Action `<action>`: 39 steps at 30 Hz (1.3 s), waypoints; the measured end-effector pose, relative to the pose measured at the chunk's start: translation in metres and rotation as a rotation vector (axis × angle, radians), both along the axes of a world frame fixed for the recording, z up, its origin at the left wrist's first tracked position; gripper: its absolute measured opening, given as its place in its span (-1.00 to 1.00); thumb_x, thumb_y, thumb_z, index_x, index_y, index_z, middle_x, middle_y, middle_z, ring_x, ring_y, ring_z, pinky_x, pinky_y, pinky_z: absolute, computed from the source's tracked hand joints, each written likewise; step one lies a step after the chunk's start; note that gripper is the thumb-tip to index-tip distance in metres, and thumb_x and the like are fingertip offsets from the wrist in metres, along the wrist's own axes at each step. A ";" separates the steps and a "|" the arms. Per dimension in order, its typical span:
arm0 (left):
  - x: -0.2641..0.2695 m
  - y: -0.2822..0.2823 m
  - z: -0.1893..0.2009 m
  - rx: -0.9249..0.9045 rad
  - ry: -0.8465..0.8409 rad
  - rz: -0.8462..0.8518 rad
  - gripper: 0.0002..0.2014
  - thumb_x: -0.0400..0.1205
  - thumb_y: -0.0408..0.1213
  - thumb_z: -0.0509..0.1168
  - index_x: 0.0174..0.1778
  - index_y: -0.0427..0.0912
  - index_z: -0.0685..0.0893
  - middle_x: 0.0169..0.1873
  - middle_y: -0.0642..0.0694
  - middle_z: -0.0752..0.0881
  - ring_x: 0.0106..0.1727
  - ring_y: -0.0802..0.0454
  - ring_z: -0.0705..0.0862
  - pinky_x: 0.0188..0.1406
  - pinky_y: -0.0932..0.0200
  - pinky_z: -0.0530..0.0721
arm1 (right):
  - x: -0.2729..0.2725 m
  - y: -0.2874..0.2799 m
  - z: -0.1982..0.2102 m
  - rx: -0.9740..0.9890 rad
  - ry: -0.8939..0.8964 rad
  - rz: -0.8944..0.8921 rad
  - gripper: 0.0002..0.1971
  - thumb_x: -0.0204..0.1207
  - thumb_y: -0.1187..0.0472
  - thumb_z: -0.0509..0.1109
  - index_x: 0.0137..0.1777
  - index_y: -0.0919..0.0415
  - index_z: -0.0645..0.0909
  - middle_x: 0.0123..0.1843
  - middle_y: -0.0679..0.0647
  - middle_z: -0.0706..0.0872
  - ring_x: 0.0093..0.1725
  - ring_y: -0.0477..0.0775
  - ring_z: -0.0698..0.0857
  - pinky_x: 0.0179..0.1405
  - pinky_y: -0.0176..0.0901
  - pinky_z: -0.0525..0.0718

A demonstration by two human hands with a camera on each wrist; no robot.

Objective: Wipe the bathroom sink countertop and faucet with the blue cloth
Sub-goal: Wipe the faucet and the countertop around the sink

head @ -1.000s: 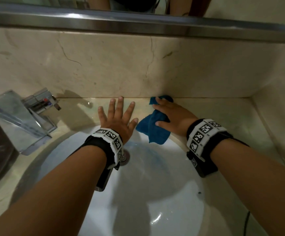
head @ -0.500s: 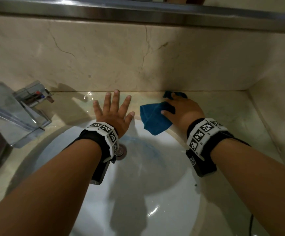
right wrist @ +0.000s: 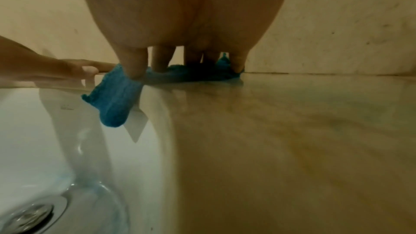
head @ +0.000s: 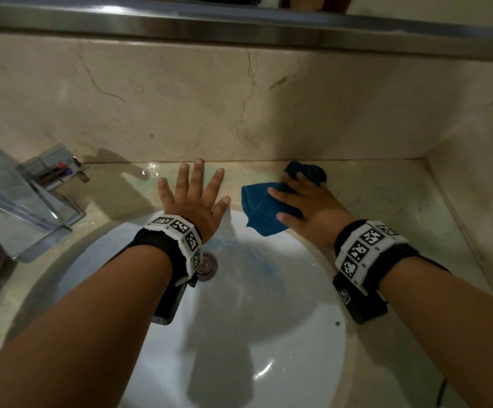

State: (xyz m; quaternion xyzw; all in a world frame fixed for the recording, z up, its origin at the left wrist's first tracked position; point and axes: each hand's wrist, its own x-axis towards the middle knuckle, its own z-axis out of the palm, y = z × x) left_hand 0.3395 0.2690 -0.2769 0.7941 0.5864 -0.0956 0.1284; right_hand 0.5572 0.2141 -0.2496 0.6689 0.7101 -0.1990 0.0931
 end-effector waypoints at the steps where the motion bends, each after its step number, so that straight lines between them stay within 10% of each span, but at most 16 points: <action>1: 0.000 0.000 0.000 0.002 0.004 0.001 -0.43 0.69 0.15 -0.30 0.58 0.22 -0.38 0.62 -0.03 -0.39 0.63 -0.11 -0.36 0.54 -0.37 -0.28 | -0.001 0.003 0.000 -0.018 -0.015 0.001 -0.44 0.64 -0.15 0.02 0.60 -0.29 -0.08 0.69 -0.11 -0.21 0.66 0.02 -0.23 0.60 0.15 -0.19; 18: 0.000 0.001 -0.002 0.006 0.006 -0.008 -0.43 0.69 0.16 -0.30 0.58 0.21 -0.38 0.62 -0.04 -0.39 0.64 -0.13 -0.35 0.54 -0.38 -0.27 | -0.008 0.025 0.000 -0.017 -0.267 -0.212 -0.44 0.65 -0.13 -0.06 0.62 -0.19 -0.13 0.64 0.18 0.07 0.57 0.35 0.11 0.54 0.18 0.22; 39: -0.001 0.001 -0.001 0.011 -0.045 0.001 -0.43 0.69 0.16 -0.26 0.60 0.23 -0.33 0.63 -0.02 -0.35 0.64 -0.11 -0.33 0.53 -0.37 -0.29 | -0.022 -0.014 0.036 0.227 0.092 -0.189 -0.62 0.55 0.29 0.23 0.35 0.06 0.59 0.23 0.19 0.55 0.17 0.23 0.58 0.19 -0.03 0.58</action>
